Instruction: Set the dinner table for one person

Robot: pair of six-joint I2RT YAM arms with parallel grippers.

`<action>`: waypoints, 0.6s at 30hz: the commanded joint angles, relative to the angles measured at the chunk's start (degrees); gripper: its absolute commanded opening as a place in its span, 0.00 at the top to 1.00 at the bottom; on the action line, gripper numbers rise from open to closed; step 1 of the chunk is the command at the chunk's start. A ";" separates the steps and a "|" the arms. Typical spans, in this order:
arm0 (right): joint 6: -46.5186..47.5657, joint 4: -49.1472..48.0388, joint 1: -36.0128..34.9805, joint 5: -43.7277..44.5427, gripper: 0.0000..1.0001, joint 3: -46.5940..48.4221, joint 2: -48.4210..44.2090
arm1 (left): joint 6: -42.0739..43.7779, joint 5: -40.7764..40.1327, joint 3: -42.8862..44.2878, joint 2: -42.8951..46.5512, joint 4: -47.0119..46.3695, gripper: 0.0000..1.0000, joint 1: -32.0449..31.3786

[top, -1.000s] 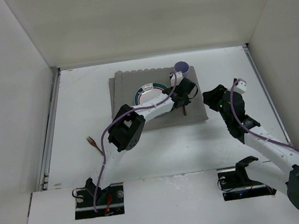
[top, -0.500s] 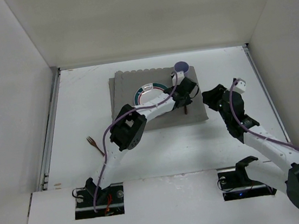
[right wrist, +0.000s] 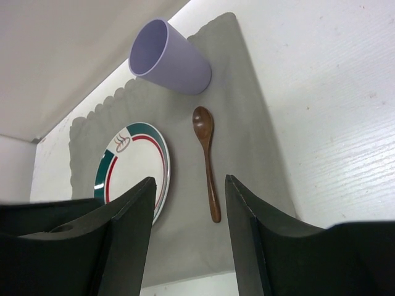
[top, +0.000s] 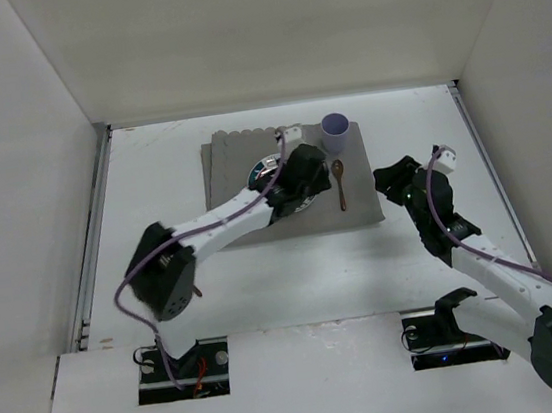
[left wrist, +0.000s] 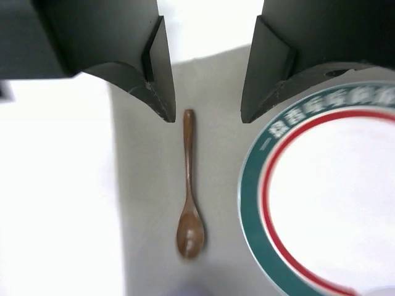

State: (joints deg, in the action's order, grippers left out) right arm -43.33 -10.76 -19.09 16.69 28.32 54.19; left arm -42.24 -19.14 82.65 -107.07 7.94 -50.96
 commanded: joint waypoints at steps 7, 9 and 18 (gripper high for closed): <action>0.00 -3.91 -0.64 -0.34 0.45 0.51 1.70 | -7.05 -15.05 -36.64 37.85 5.39 0.54 11.52; -0.17 -4.44 -0.73 -0.51 0.45 0.60 3.02 | -8.64 -15.93 -43.16 45.60 10.23 0.54 16.09; -0.09 -4.88 -1.25 -2.62 0.45 1.13 4.34 | -8.57 -11.55 -56.37 60.31 20.80 0.57 34.91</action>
State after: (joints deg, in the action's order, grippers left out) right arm -43.33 -11.46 -19.97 14.87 28.32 58.65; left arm -50.50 -32.47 27.16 -47.05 26.57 -18.28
